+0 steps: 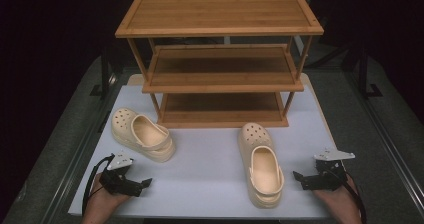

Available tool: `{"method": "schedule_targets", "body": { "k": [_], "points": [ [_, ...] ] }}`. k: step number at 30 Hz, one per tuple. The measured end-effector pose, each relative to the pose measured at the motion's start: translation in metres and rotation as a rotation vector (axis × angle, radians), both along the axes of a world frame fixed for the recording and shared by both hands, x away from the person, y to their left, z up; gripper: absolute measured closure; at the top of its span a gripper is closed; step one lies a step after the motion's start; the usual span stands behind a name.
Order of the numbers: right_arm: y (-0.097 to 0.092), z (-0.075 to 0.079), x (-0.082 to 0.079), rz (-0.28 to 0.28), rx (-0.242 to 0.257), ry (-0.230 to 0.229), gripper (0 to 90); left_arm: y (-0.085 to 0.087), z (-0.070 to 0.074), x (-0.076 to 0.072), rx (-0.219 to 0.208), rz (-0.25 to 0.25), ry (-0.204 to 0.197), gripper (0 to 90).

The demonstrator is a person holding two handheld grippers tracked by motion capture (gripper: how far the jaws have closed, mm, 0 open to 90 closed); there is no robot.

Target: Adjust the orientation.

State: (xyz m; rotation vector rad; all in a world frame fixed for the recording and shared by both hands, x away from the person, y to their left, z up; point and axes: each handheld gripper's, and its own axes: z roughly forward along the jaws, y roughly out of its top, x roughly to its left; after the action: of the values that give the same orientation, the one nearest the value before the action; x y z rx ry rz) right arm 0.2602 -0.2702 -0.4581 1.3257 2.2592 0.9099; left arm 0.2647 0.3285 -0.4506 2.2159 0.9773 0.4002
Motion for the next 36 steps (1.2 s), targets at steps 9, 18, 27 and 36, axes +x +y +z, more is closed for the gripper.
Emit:
{"method": "schedule_targets", "body": {
  "k": [9,18,27,36],
  "points": [
    [0.000,0.000,-0.001,0.001,0.001,-0.003,1.7,-0.001,0.000,0.000,0.002,-0.002,-0.002,0.0],
    [0.000,-0.001,-0.001,0.001,0.003,-0.003,1.7,0.002,0.005,0.001,-0.007,0.002,0.014,0.0],
    [0.000,-0.001,-0.001,0.001,0.003,-0.004,1.7,0.016,0.030,0.005,-0.045,0.049,-0.017,6.0],
    [0.000,-0.001,0.000,0.003,0.002,-0.006,1.7,0.029,0.052,0.018,-0.070,0.072,-0.053,22.4]
  ]
}}
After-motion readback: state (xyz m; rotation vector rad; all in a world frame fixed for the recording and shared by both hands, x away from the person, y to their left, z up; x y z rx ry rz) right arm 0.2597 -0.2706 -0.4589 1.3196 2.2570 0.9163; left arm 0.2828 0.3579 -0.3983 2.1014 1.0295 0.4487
